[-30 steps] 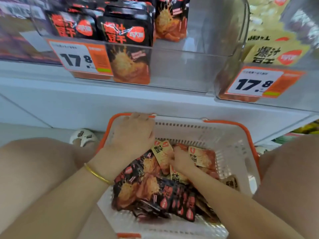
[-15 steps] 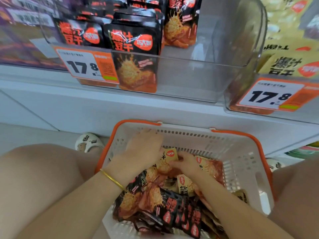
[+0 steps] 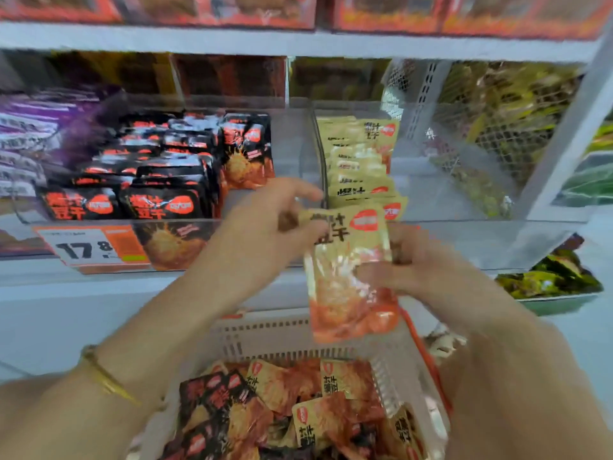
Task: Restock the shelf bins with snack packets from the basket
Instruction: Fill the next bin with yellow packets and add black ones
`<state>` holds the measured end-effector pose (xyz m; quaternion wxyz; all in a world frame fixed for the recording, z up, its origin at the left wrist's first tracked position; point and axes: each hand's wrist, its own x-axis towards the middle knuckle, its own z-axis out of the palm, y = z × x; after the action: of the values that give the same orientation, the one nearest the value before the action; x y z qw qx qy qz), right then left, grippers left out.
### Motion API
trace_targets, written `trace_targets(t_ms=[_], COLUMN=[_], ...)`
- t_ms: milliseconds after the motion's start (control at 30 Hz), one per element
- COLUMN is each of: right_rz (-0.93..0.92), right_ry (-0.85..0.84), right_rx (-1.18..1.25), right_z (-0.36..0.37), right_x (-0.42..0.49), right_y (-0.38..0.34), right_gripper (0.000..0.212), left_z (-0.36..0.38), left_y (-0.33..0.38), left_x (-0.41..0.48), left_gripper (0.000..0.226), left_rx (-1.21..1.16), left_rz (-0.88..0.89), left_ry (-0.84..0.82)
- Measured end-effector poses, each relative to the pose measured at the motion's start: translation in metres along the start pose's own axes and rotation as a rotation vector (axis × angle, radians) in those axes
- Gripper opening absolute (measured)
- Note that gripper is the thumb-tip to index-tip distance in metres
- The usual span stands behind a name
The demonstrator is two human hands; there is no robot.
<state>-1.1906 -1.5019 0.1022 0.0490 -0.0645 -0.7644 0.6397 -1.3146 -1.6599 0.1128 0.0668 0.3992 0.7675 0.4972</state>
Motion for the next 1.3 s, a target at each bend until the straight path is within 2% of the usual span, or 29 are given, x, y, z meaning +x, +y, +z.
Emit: trace_targets(t_ms=[67,133,200,267,333,400,467,567,733,833,1000,1133,1233,1300], right_rz=[-0.072,-0.125,-0.116,-0.033,0.117,0.226,0.249,0.236,0.252,0.264,0.304,0.381,0.152,-0.030], right_ry=[0.184,0.398,0.587,0.699,0.734,0.703,0.665,0.668,0.743,0.748,0.759,0.659,0.662,0.624], right_rx=[0.068,0.088,-0.062,-0.259,-0.452,-0.554,-0.548,-0.613,-0.674,-0.587,-0.301,-0.470,-0.608,-0.601], right_z=[-0.031,-0.062,-0.093,-0.124,-0.145,-0.152,-0.154,-0.156,-0.163,-0.160,-0.158,-0.148,-0.133,-0.108], right_x=[-0.003,0.007,0.036,0.077,0.119,0.156,0.185,0.217,0.249,0.258,0.256,0.224,0.171,0.112], right_y=[-0.029,-0.045,-0.045,-0.031,-0.014,0.002,0.016,0.034,0.058,0.068,0.063,0.029,-0.012,-0.037], right_gripper=[0.026,0.015,0.017,0.018,0.025,0.034,0.037,0.033,0.031,0.030,0.044,0.043,0.022,0.013], left_z=[0.003,0.009,0.018,0.030,0.042,0.049,0.053,0.056,0.055,0.057,0.057,0.053,0.044,0.039], left_y=[0.023,0.037,0.037,0.031,0.024,0.018,0.012,0.007,0.004,0.006,0.006,0.014,0.019,0.018], left_x=[0.023,0.046,0.068,0.089,0.106,0.118,0.125,0.125,0.120,0.118,0.117,0.114,0.088,0.058], left_gripper=[0.020,0.019,0.025,0.033,0.047,0.046,0.038,0.059,0.076,0.068,0.061,0.039,0.037,0.034], left_rx=[-0.009,0.170,0.400,0.610,0.798,0.922,1.010,1.077,1.035,0.987,0.943,0.739,0.598,0.500], left_rz=[0.081,0.143,0.181,0.188,0.156,0.128,0.135,0.156,0.203,0.169,0.150,0.161,0.294,0.400], left_ry=[0.112,0.138,0.093,0.012,-0.075,-0.137,-0.152,-0.147,-0.078,-0.098,-0.096,-0.044,0.133,0.253])
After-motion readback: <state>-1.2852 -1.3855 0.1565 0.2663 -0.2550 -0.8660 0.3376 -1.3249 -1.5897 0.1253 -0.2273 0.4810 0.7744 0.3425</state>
